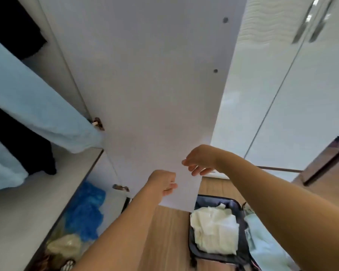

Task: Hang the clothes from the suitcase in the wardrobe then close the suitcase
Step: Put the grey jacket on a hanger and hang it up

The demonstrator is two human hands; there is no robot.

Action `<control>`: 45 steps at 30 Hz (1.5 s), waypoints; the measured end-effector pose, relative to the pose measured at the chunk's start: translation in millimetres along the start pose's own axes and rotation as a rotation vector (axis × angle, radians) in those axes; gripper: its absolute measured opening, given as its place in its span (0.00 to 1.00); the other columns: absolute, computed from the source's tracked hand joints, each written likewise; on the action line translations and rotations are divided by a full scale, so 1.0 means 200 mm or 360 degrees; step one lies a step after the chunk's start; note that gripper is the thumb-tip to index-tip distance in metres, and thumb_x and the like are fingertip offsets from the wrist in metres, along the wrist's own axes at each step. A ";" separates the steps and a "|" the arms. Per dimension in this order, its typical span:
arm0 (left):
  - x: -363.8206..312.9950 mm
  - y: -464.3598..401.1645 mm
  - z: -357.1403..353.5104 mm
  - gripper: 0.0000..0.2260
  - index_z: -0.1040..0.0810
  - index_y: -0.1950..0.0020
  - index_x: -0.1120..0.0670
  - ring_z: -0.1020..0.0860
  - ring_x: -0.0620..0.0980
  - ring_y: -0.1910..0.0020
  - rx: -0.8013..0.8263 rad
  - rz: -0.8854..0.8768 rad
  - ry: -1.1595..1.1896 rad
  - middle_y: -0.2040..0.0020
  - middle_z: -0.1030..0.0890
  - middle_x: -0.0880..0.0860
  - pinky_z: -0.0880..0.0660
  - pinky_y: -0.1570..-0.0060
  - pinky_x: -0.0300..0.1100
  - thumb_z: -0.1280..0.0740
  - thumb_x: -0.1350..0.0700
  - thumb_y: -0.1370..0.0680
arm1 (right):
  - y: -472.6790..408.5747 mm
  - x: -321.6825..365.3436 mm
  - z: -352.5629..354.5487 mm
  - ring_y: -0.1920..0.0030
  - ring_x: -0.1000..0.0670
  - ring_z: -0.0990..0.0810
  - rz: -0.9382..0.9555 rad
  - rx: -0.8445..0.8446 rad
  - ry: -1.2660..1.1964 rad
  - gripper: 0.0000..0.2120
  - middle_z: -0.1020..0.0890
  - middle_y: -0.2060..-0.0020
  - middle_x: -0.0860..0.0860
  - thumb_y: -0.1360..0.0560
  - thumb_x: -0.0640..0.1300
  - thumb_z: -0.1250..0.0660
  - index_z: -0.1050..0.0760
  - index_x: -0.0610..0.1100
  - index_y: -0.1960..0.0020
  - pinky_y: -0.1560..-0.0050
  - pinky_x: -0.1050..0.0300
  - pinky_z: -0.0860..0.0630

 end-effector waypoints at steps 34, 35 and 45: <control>2.24 -1.90 -1.98 0.02 0.28 0.52 0.57 0.22 0.48 0.63 0.0570 0.0045 -0.0695 0.52 0.22 0.55 0.29 0.64 0.37 0.40 0.62 0.21 | -1.29 -3.90 -1.17 0.30 0.40 0.43 -0.1166 -0.0389 0.0291 0.17 0.44 0.28 0.42 0.27 0.56 0.41 0.30 0.56 0.38 0.35 0.46 0.36; 2.29 -1.92 -1.99 0.03 0.28 0.53 0.56 0.23 0.48 0.63 0.0566 0.0060 -0.0696 0.52 0.22 0.55 0.29 0.65 0.37 0.40 0.62 0.21 | -1.29 -3.96 -1.19 0.29 0.40 0.42 -0.1171 -0.0429 0.0249 0.20 0.46 0.27 0.43 0.26 0.56 0.40 0.32 0.53 0.35 0.33 0.46 0.36; 2.16 -1.81 -2.19 0.04 0.28 0.55 0.56 0.23 0.49 0.56 0.0732 -0.0039 -0.0802 0.58 0.23 0.52 0.26 0.59 0.38 0.38 0.61 0.20 | -1.00 -3.85 -0.74 0.67 0.48 0.25 -0.0763 -0.1600 -0.1027 0.12 0.16 0.62 0.44 0.30 0.34 0.34 0.16 0.42 0.50 0.62 0.53 0.24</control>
Point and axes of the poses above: each hand's wrist, its own y-axis away from the middle knuckle, its own z-axis out of the back of the hand, x = y × z, the point moved 9 cm from there along -y, towards the middle knuckle
